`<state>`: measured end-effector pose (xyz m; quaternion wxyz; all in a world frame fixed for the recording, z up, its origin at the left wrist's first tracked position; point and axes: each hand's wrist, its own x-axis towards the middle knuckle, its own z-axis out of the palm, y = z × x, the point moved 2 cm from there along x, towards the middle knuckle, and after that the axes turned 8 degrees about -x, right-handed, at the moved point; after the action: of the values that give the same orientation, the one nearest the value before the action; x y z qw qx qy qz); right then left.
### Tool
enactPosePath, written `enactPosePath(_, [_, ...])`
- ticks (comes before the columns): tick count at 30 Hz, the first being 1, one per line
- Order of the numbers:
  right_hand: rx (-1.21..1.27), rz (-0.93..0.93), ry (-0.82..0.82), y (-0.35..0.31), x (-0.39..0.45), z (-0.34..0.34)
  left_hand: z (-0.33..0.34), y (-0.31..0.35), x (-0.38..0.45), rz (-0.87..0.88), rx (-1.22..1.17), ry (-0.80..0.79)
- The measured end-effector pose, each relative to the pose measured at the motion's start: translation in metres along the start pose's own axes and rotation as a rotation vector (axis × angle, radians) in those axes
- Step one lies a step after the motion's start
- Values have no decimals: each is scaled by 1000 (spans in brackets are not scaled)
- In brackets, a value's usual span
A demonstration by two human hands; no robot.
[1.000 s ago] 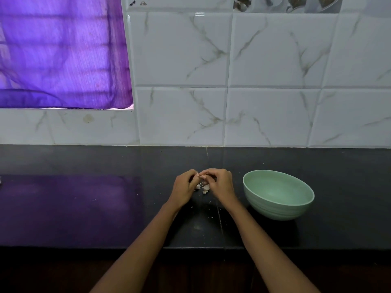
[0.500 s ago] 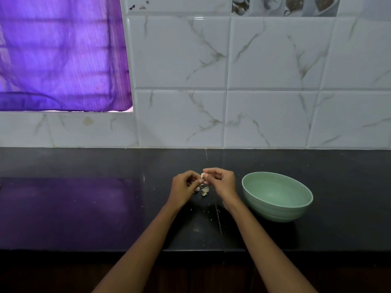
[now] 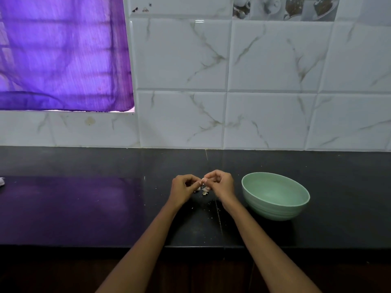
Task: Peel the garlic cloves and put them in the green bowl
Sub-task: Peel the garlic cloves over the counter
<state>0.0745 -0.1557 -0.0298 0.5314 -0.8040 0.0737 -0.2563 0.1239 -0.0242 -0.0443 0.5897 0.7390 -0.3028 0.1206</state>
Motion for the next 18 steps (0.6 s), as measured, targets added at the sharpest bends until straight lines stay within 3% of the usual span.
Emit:
enactPosePath(7, [-400, -614, 211, -62, -8, -26, -13, -16, 5, -164, -146, 257])
enactPosePath(8, [-494, -625, 152, -63, -5, -26, -13, -15, 5, -167, -152, 268])
enactPosePath(10, [-779, -473, -151, -43, -15, -11, -13, -16, 5, -178, -142, 280])
enactPosePath(12, [-863, -335, -345, -20, -27, 0, -11, -14, 2, -201, -151, 277])
enactPosePath(15, [-782, -382, -282, -38, -15, -7, -11, -10, -1, -196, -198, 269])
enactPosePath(18, [-418, -262, -207, -49, -10, -15, -10, -5, -2, -173, -270, 182])
